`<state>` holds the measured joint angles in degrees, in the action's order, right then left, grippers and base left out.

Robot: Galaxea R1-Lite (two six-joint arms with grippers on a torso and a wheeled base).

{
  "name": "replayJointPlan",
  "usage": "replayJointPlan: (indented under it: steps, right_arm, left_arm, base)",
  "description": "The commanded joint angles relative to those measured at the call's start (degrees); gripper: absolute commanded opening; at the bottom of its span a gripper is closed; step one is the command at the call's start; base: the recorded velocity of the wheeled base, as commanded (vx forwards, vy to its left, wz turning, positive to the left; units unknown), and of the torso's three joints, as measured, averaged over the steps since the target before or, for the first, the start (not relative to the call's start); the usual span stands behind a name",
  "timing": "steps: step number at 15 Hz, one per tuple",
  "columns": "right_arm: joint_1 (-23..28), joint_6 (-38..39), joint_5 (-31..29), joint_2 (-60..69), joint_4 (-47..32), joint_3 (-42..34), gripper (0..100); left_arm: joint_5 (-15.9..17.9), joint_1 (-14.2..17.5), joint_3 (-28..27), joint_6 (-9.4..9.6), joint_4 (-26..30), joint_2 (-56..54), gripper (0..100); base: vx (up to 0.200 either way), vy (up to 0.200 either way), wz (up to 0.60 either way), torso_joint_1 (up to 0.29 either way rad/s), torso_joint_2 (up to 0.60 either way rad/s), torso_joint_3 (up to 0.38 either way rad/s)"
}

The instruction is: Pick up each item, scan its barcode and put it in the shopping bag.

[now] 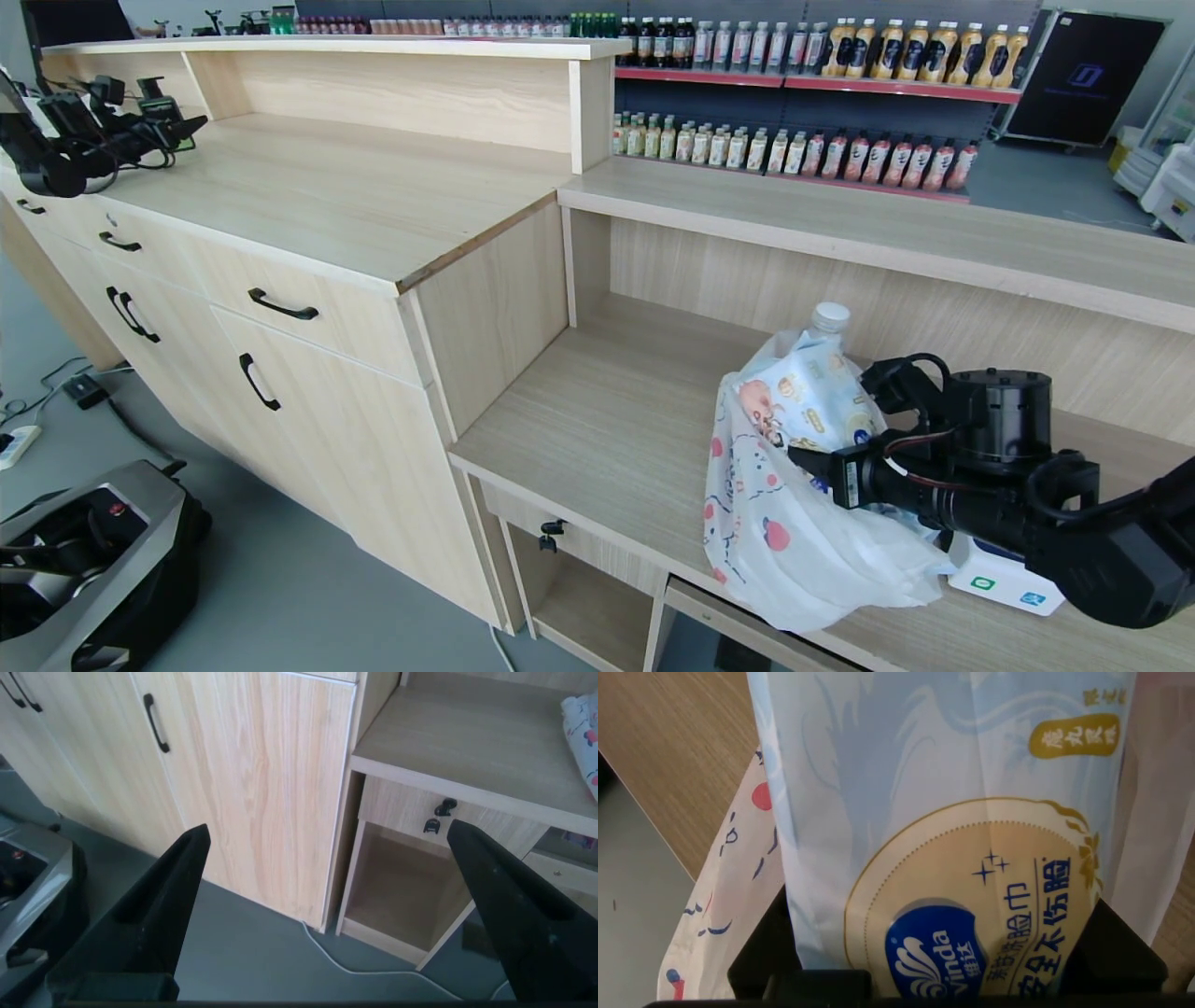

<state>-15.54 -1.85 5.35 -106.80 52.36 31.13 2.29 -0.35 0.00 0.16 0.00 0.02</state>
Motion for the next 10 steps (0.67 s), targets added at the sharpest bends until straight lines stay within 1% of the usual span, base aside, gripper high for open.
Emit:
replayJointPlan:
  steps: [1,5,6,10]
  right_arm:
    - [0.0,-0.1,0.0,-0.5,0.0,0.2,0]
    - [-0.1,-0.1,0.0,-0.2,-0.1,0.4,0]
    - [-0.1,-0.1,0.0,-0.2,-0.1,0.5,100]
    - [-0.1,-0.1,0.0,-0.2,-0.1,0.7,100]
  left_arm:
    - [0.0,0.0,0.0,0.02,0.0,0.1,100]
    - [0.0,0.0,0.0,0.02,0.0,0.1,100]
    - [0.0,0.0,0.0,0.02,0.0,0.1,100]
    - [0.0,0.0,0.0,0.02,0.0,0.1,100]
  base:
    - [0.000,0.000,0.00,0.000,0.00,0.000]
    - [0.000,0.000,0.00,0.000,0.00,0.000]
    - [0.000,0.000,0.00,0.000,0.00,0.000]
    - [0.000,0.000,0.00,0.000,0.00,0.000]
